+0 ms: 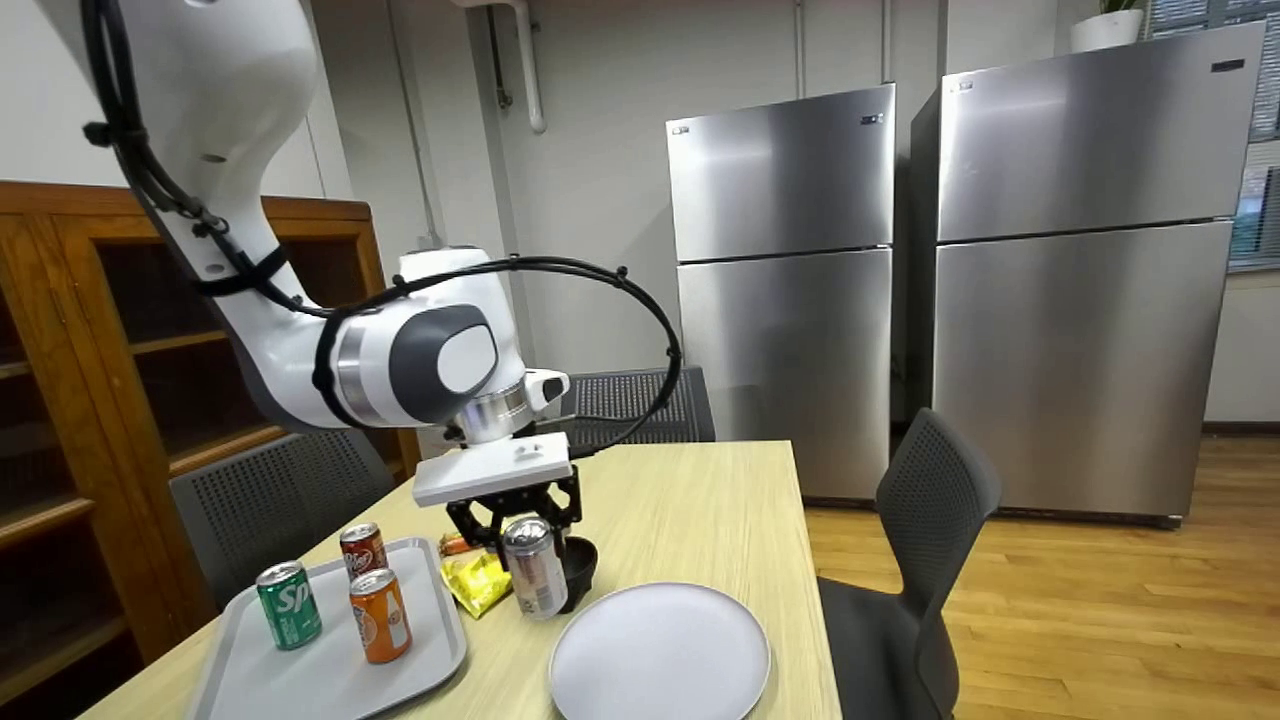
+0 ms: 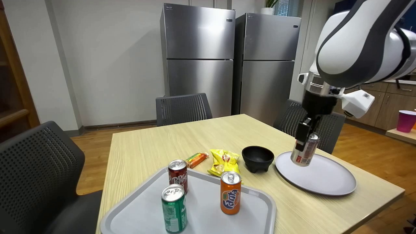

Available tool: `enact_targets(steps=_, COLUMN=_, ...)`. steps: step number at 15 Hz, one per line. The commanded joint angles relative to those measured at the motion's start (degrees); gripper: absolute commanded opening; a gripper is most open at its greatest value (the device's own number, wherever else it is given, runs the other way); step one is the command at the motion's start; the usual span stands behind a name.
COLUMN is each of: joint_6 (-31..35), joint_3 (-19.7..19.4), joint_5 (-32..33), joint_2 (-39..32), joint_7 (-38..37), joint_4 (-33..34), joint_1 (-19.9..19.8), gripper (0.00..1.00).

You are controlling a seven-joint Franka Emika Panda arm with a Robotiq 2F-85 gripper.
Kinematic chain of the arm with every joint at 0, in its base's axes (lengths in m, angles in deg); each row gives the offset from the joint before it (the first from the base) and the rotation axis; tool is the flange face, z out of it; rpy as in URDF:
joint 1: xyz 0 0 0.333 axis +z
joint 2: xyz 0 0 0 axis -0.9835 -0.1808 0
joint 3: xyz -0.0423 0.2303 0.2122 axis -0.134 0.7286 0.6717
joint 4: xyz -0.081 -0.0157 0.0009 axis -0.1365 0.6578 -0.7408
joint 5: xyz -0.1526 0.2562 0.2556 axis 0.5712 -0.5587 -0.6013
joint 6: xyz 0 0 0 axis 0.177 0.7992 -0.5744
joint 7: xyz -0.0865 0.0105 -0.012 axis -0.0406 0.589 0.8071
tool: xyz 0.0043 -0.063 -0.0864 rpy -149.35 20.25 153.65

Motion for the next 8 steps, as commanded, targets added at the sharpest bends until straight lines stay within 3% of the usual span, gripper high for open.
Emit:
enact_targets(steps=1, joint_6=-0.68, joint_3=1.71, joint_5=2.14, joint_2=5.64, joint_7=-2.49, joint_4=-3.89, joint_1=3.03, gripper=0.38)
enact_targets(steps=5, joint_6=-0.54, joint_3=3.91, joint_5=1.74, joint_2=7.82, joint_7=-1.96, joint_4=-6.24, joint_1=7.17, gripper=0.38)
enact_targets(steps=8, joint_6=-0.3, joint_3=5.59, joint_5=-3.5, joint_2=5.57, joint_7=0.23, joint_4=-4.36, joint_1=11.45, gripper=0.38)
